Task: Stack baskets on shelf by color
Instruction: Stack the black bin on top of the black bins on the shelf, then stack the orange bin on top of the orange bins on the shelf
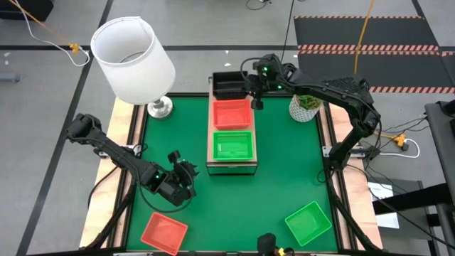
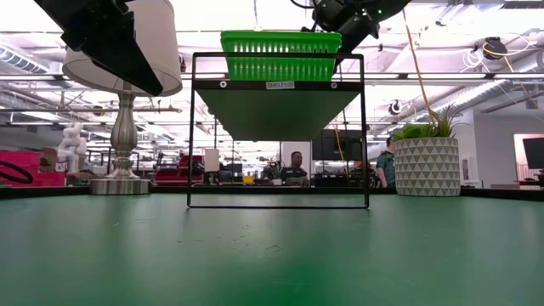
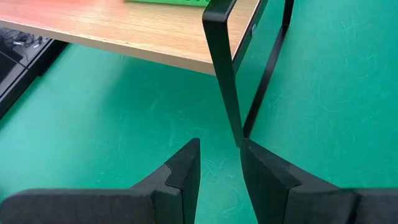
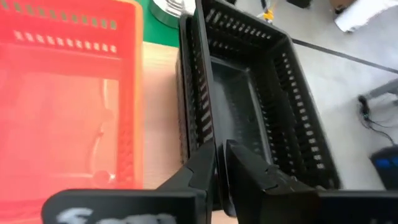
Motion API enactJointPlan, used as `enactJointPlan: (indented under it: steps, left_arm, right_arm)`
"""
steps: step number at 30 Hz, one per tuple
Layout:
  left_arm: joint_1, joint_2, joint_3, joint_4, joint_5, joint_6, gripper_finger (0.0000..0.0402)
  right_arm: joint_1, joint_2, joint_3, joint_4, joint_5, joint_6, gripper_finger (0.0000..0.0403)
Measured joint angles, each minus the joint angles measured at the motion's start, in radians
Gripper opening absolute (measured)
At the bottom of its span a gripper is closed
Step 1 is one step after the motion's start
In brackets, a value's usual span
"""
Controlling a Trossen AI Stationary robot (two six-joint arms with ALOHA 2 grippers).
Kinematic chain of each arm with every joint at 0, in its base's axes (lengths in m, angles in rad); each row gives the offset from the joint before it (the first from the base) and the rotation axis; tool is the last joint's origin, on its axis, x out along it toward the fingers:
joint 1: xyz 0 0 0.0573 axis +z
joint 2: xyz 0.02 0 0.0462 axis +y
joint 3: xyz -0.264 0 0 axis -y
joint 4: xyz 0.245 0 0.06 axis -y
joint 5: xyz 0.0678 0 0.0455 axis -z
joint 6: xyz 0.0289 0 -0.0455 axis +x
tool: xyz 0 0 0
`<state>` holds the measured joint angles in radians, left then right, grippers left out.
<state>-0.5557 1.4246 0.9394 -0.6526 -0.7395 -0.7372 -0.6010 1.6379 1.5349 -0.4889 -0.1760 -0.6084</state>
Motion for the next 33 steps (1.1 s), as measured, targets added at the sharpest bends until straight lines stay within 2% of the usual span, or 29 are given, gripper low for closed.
enactJointPlan:
  steps: [4,11,16,22,26,30,33]
  left_arm:
    - [0.000,0.000,0.000,0.002,0.000,0.000,0.0118]
    - [-0.002,0.000,0.000,0.015,0.009,-0.001,0.0118]
    - [-0.018,0.000,0.000,0.020,0.026,-0.001,0.0118]
    - [-0.059,-0.001,0.000,0.012,0.093,-0.001,0.0118]
    - [-0.108,-0.031,0.001,0.024,0.133,-0.041,0.0118]
    - [-0.172,-0.081,0.006,0.015,0.180,-0.097,0.0117]
    - [-0.210,-0.084,0.075,-0.039,0.236,-0.131,0.0117]
  right_arm:
    - [0.008,0.000,0.000,0.000,0.034,0.006,0.0056]
    - [0.022,-0.006,0.000,0.006,0.051,0.025,0.0132]
    - [0.051,-0.056,0.000,0.006,0.050,0.044,0.0169]
    - [0.124,-0.156,0.000,-0.034,0.046,0.119,0.0177]
    - [0.216,-0.221,-0.007,-0.092,0.046,0.190,0.0171]
    - [0.342,-0.295,-0.092,-0.056,0.064,0.219,0.0170]
    - [0.440,-0.354,-0.192,0.004,0.135,0.250,0.0170]
